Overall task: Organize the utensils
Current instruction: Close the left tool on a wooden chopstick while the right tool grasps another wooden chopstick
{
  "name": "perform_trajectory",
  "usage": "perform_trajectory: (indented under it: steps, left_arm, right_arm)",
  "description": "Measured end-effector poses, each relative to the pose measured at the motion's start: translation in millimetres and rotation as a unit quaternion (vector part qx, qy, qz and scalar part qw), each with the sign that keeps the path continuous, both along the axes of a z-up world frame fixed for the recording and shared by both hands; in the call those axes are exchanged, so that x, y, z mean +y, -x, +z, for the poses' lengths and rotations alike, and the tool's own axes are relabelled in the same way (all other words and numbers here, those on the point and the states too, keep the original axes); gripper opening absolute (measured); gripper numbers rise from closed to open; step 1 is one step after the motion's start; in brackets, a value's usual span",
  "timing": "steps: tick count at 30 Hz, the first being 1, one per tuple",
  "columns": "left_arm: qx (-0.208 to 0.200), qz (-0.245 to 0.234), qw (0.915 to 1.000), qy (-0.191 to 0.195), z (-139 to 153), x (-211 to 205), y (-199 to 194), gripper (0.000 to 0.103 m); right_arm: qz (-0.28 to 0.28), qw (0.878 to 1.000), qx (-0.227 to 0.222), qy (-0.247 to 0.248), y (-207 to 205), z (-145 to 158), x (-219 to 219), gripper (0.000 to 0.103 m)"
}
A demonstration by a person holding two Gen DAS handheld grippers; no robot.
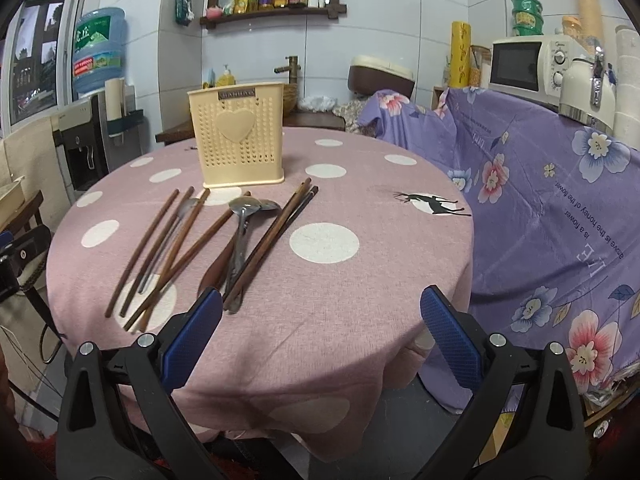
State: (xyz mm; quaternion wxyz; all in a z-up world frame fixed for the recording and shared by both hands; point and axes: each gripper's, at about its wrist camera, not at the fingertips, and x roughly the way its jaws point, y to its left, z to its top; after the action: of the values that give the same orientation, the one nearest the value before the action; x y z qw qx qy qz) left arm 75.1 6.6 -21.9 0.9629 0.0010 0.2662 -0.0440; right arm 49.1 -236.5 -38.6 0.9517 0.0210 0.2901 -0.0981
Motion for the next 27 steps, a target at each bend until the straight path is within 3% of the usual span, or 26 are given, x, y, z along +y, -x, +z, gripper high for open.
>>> perform_trajectory:
  steps: [6,17,20,27]
  left_arm:
    - [0.053,-0.025,0.9981,0.019,-1,5,-49,0.094]
    - [0.122,-0.069,0.9901,0.006,-4,-12,-121,0.060]
    - [0.141,-0.076,0.9870,0.013,-9,-13,-133,0.057]
    - [0.149,-0.081,0.9855,0.004,-14,-23,-145,0.057]
  right_arm:
    - [0.012,0.998,0.037,-0.042,-51,1,-14,0.098]
    - [0.017,0.992,0.077,-0.101,-143,7,-29,0.064]
    - [0.016,0.990,0.099,-0.104,-158,-1,-28,0.057]
    - [0.014,0.986,0.141,-0.092,-180,-24,-27,0.056]
